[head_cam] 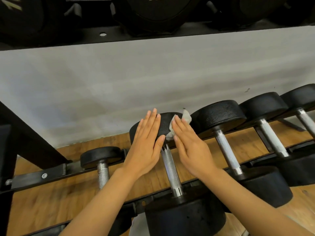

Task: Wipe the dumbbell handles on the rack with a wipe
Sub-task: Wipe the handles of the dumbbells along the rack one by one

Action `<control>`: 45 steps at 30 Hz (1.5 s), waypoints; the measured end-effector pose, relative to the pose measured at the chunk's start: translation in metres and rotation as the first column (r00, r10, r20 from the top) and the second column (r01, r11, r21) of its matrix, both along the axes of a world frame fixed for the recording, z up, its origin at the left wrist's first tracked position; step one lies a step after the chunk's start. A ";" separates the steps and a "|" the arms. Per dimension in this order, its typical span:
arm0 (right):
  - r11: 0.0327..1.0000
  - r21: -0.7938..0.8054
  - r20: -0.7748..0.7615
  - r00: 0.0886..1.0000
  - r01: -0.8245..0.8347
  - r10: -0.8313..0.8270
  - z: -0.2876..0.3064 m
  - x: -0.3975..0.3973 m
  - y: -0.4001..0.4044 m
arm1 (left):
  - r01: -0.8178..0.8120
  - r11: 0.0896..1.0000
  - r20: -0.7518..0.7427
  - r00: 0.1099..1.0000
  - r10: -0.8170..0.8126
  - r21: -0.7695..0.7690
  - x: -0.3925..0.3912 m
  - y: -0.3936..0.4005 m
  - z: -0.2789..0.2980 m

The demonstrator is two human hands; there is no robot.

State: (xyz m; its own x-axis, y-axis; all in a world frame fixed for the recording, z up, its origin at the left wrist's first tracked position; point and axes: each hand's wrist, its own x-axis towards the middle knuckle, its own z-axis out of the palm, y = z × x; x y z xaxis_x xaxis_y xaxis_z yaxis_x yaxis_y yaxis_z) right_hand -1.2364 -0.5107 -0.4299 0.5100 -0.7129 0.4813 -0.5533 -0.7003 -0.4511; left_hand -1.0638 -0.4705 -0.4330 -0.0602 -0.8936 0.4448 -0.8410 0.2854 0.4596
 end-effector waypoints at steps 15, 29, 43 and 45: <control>0.998 -0.042 -0.151 0.988 -0.039 0.032 0.024 0.020 -0.014 | 0.095 0.995 -0.156 0.984 -0.091 0.017 0.013 0.003 -0.001; 0.988 -0.085 -0.268 0.958 -0.130 0.103 0.031 0.034 -0.013 | -0.015 0.994 -0.121 0.992 0.029 0.113 0.020 0.023 -0.006; 0.981 0.065 -0.179 0.965 -0.185 0.193 0.040 0.032 -0.007 | 0.035 0.998 -0.218 0.976 -0.022 0.058 0.022 0.032 0.007; 0.983 0.065 -0.146 0.973 -0.172 0.180 0.045 0.030 -0.007 | 0.028 0.998 -0.198 0.980 -0.017 0.050 0.022 0.031 0.005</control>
